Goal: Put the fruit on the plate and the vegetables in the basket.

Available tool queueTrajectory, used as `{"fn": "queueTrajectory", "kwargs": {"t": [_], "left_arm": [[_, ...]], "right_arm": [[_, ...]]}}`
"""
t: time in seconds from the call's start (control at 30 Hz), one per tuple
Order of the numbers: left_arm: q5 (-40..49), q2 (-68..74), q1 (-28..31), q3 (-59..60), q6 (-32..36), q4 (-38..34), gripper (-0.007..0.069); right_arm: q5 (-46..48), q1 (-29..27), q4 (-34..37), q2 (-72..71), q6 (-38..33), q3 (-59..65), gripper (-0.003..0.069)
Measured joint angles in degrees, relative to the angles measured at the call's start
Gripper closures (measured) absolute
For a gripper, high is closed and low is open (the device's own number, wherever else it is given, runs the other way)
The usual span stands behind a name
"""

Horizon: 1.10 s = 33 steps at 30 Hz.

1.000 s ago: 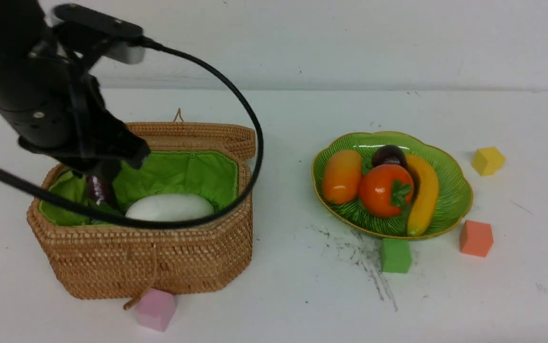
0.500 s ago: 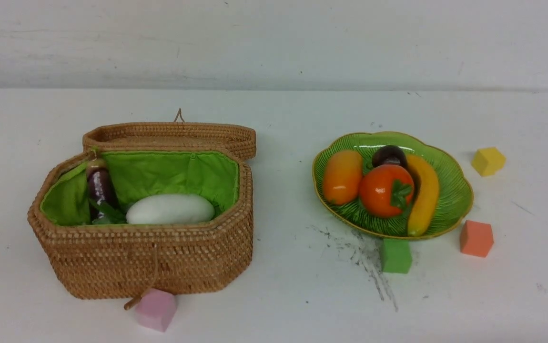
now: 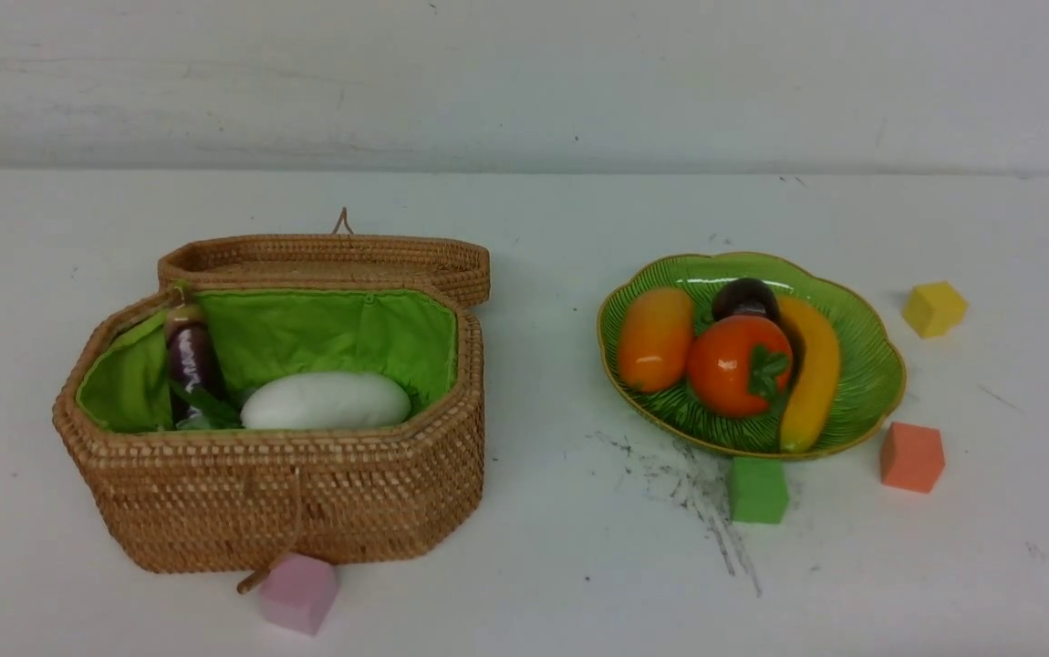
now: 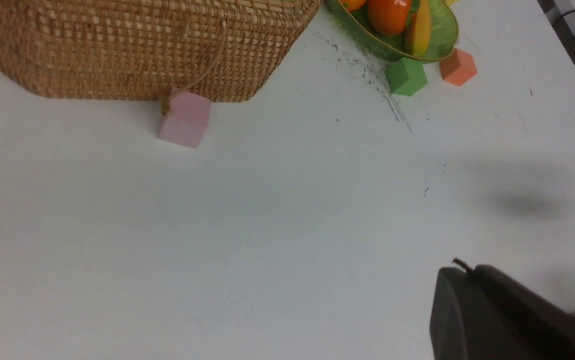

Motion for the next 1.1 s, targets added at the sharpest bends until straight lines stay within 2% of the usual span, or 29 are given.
{"fn": "queueTrajectory", "kwargs": {"t": [0.17,0.3,0.43,0.6,0.7,0.8,0.87,0.97,1.03,1.07,1.1], "left_arm": [[-0.5,-0.1,0.0,0.0,-0.6,7.5,0.0638],[-9.0,-0.1,0.0,2.6,-5.1,16.8,0.0638],[-23.3,-0.1,1.7,8.4,-17.4,28.8,0.0637],[-36.5,-0.1,9.2,15.4,-37.5,43.7,0.0630],[-41.3,-0.1,13.7,19.0,-42.1,47.7,0.0619],[-44.4,-0.1,16.4,21.7,-41.5,47.6,0.0613],[-45.6,-0.5,17.1,23.1,-38.4,45.8,0.0609],[-46.8,-2.2,17.7,26.1,-27.5,39.5,0.0605],[-47.0,-4.1,18.5,29.6,-15.8,31.6,0.0602],[-47.0,-4.3,18.5,29.6,-14.8,30.9,0.0601],[-47.0,-6.4,19.7,32.8,-7.3,25.7,0.0599]], "right_arm": [[0.0,0.0,0.0,0.0,0.0,0.0,0.0417],[0.0,0.0,0.0,0.0,0.0,0.0,0.0417],[0.0,0.0,0.0,0.0,0.0,0.0,0.0417],[0.0,0.0,0.0,0.0,0.0,0.0,0.0417],[0.0,0.0,0.0,0.0,0.0,0.0,0.0417],[0.0,0.0,0.0,0.0,0.0,0.0,0.0417],[0.0,0.0,0.0,0.0,0.0,0.0,0.0417],[0.0,0.0,0.0,0.0,0.0,0.0,0.0417],[0.0,0.0,0.0,0.0,0.0,0.0,0.0417],[0.0,0.0,0.0,0.0,0.0,0.0,0.0417],[0.0,0.0,0.0,0.0,0.0,0.0,0.0417]]}}
